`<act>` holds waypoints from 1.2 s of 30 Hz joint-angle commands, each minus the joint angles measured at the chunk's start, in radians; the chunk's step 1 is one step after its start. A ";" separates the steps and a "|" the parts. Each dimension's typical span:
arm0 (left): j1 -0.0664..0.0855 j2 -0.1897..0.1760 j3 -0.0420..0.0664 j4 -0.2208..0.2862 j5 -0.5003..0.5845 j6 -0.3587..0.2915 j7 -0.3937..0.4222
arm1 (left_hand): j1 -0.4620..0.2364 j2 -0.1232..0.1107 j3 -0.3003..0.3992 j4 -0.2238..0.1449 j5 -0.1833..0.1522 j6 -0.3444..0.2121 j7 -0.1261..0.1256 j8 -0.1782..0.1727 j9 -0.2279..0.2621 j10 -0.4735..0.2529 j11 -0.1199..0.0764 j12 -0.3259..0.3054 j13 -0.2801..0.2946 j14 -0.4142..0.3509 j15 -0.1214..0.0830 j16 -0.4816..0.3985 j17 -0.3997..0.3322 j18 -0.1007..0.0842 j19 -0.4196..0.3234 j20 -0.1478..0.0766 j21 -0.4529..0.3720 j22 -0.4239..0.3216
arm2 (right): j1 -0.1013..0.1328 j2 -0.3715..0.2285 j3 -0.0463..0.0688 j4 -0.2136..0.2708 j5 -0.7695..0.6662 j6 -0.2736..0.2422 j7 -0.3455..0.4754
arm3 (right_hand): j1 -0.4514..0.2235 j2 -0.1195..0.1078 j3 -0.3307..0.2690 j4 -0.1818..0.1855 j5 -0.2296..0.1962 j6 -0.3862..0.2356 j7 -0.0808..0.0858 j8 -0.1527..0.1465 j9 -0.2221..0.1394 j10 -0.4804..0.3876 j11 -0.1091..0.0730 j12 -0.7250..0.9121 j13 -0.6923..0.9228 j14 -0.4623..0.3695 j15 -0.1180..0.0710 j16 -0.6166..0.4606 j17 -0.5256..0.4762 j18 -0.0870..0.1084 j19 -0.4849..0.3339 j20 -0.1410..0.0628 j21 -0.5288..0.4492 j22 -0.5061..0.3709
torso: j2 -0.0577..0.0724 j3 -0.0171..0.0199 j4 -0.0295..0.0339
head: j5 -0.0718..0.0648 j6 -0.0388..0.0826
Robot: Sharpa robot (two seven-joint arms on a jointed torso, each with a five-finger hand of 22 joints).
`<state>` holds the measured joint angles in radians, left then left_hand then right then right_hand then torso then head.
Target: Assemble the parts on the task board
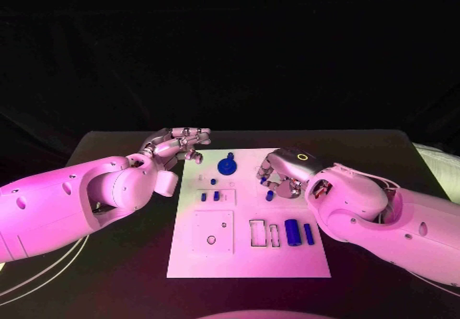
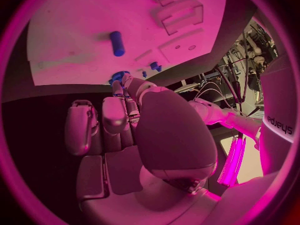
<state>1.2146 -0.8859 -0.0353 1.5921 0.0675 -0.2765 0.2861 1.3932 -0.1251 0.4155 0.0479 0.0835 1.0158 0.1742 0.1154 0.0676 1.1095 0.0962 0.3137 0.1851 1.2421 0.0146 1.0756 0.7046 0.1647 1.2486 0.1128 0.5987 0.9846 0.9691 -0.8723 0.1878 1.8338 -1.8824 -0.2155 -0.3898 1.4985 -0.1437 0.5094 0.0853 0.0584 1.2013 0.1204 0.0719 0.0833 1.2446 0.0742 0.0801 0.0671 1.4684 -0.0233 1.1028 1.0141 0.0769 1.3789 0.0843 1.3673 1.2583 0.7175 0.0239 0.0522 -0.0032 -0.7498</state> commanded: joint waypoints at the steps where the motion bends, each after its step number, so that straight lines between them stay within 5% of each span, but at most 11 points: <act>1: 0.000 0.003 0.001 0.003 0.000 0.017 0.009 | -0.007 -0.001 -0.004 0.000 0.003 -0.007 0.003 0.006 0.001 -0.005 0.000 0.007 0.002 -0.006 -0.001 -0.003 -0.001 0.010 -0.006 0.001 -0.004 -0.001 | -0.011 0.007 0.000 0.031 0.029 -0.051 0.022 | -0.004 0.003 0.003 -0.005 0.007 0.002 0.003 0.002 0.002 0.016 -0.017 0.001 0.001 0.021 -0.001 0.004 0.001 -0.003 0.008 -0.002 0.006 0.001 | 0.001 -0.0019 0.0011 | 0.012 0.000; 5: 0.000 0.007 0.001 0.003 0.000 0.013 0.013 | -0.008 0.000 -0.005 0.001 0.003 -0.008 0.003 0.006 0.001 -0.006 0.000 0.007 0.002 -0.006 0.000 -0.004 -0.001 0.009 -0.005 0.001 -0.003 0.000 | -0.033 0.031 -0.001 0.043 0.052 -0.059 0.038 | -0.006 0.002 0.006 -0.008 0.011 0.001 0.005 0.001 0.001 0.016 -0.016 0.000 0.001 0.021 0.000 0.006 0.003 -0.003 0.008 -0.002 0.007 0.002 | 0.000 -0.0029 -0.0018 | 0.025 -0.005; 10: 0.000 0.015 0.001 0.005 0.001 0.000 0.033 | -0.023 0.002 -0.014 0.013 0.002 -0.008 0.003 0.010 0.001 -0.008 0.000 0.017 0.004 -0.002 0.000 -0.002 0.000 0.008 -0.004 0.002 0.002 0.002 | -0.086 0.069 -0.002 0.043 0.058 -0.069 0.057 | -0.008 0.002 0.014 -0.014 0.017 -0.002 0.007 -0.002 0.001 0.013 -0.013 -0.003 0.000 0.021 0.001 0.008 0.004 -0.003 0.007 -0.001 0.006 0.000 | 0.002 -0.0016 0.0030 | 0.053 -0.016; 18: 0.000 0.037 0.001 -0.001 0.005 -0.008 0.046 | -0.025 0.002 -0.016 0.014 0.002 -0.008 0.003 0.011 0.001 -0.009 0.000 0.019 0.005 -0.002 0.000 -0.003 -0.001 0.009 -0.004 0.002 0.001 0.001 | -0.136 0.116 -0.002 0.001 0.067 -0.069 0.080 | -0.010 0.002 0.018 -0.018 0.022 -0.005 0.009 -0.003 0.000 0.012 -0.012 -0.004 0.000 0.021 0.002 0.008 0.004 -0.002 0.006 -0.001 0.006 -0.001 | 0.002 -0.0061 0.0099 | 0.081 -0.041; 27: 0.000 0.045 0.001 -0.003 0.009 -0.016 0.052 | -0.027 0.002 -0.018 0.016 0.002 -0.009 0.002 0.011 0.001 -0.010 0.000 0.020 0.005 -0.001 0.000 -0.003 -0.002 0.009 -0.004 0.003 0.000 0.000 | -0.169 0.157 -0.005 -0.044 0.062 -0.071 0.090 | -0.012 0.002 0.022 -0.021 0.027 -0.006 0.010 -0.004 0.000 0.010 -0.011 -0.006 0.000 0.020 0.003 0.010 0.005 -0.002 0.005 0.000 0.005 -0.003 | 0.004 -0.0078 0.0121 | 0.091 -0.048; 36: 0.000 0.047 0.001 -0.005 0.012 -0.017 0.052 | -0.029 0.002 -0.019 0.019 0.002 -0.010 0.003 0.012 0.001 -0.012 0.000 0.022 0.005 -0.002 0.001 -0.004 -0.004 0.009 -0.005 0.003 -0.002 -0.001 | -0.176 0.166 -0.006 -0.060 0.059 -0.057 0.087 | -0.013 0.002 0.023 -0.022 0.028 -0.007 0.010 -0.004 0.000 0.010 -0.011 -0.006 0.000 0.020 0.003 0.010 0.005 -0.002 0.005 0.000 0.005 -0.003 | 0.003 -0.0084 0.0123 | 0.090 -0.051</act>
<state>1.2145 -0.8417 -0.0351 1.5868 0.0723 -0.2937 0.3211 1.3743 -0.1198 0.3986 0.0649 0.0835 1.0122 0.1776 0.1234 0.0676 1.1037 0.0948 0.3310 0.1886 1.2418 0.0150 1.0756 0.7018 0.1640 1.2487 0.1127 0.5988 0.9848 0.7950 -0.7082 0.1819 1.7748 -1.8154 -0.2800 -0.3129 1.4835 -0.1505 0.5301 0.0646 0.0835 1.1949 0.1266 0.0717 0.0821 1.2446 0.0741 0.0685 0.0666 1.4683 -0.0233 1.1065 1.0181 0.0769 1.3788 0.0843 1.3711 1.2560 0.7215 0.0154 0.0648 0.0871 -0.7998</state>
